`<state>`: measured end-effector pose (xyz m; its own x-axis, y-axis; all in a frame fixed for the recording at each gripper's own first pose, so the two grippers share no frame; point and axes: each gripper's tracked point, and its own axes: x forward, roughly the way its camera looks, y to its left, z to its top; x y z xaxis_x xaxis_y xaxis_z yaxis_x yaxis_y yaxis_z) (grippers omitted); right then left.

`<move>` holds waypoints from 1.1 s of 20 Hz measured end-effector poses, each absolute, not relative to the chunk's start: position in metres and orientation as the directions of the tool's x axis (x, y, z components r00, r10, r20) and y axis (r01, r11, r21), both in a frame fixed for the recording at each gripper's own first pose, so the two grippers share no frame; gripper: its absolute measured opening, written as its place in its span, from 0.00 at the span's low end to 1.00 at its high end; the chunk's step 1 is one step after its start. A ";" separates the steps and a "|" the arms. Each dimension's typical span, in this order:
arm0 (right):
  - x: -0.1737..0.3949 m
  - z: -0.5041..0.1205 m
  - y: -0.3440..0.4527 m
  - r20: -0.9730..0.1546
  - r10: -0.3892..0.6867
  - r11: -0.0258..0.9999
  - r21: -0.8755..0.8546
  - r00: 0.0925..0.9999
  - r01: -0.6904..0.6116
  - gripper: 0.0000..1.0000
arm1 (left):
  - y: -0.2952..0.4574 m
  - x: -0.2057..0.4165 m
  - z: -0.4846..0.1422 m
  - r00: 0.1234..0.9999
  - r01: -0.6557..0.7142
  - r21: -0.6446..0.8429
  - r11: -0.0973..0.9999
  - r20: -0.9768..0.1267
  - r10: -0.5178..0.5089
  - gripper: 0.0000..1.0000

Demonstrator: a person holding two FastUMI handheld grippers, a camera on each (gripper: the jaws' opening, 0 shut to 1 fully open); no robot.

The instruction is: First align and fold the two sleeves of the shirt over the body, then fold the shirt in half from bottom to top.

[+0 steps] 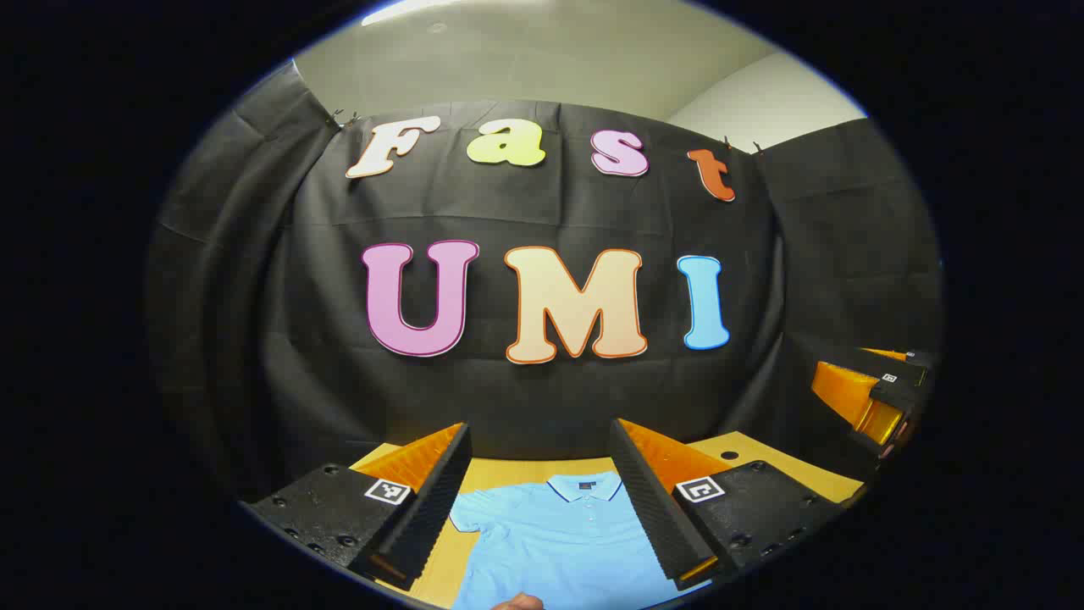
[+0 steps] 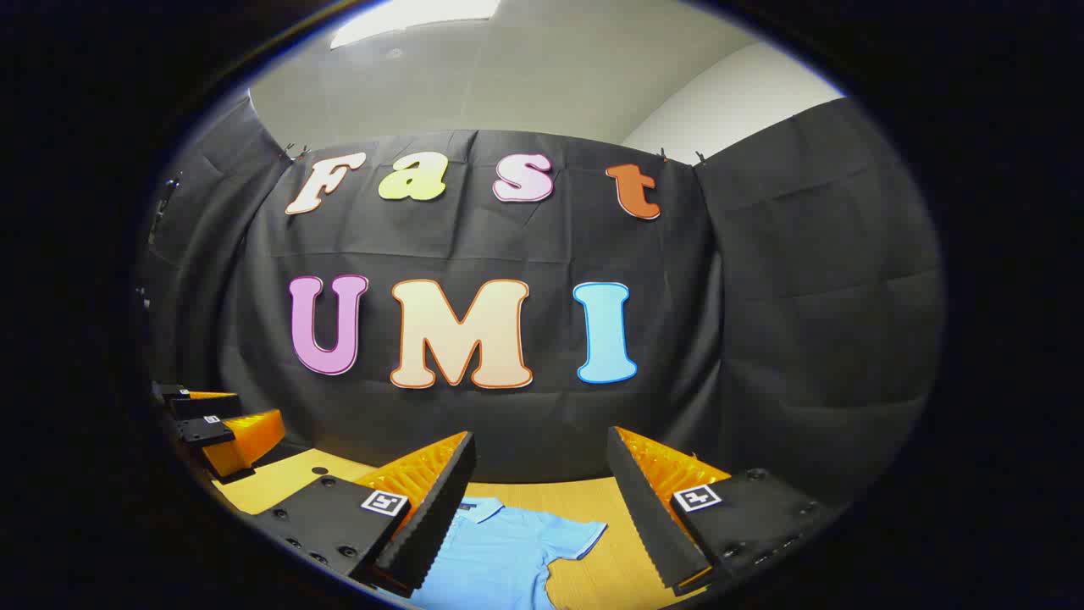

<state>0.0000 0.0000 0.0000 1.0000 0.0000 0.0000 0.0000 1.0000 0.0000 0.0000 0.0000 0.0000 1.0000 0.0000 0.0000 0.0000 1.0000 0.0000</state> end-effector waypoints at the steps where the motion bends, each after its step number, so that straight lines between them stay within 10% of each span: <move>1: 0.001 0.000 0.000 -0.002 0.002 1.000 -0.002 1.000 -0.002 0.99 | 0.000 0.001 0.000 1.000 0.000 0.001 1.000 0.003 0.000 0.97; 22: 0.057 -0.020 -0.002 -0.022 0.018 0.998 -0.064 1.000 -0.019 0.98 | 0.006 0.017 0.002 1.000 -0.006 0.002 1.000 0.006 0.006 0.97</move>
<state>0.0574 -0.0022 -0.0199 0.9996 0.0177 -0.0224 -0.0191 0.9978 -0.0640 0.0174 0.0060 0.0018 1.0000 0.0060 0.0056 -0.0060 1.0000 0.0019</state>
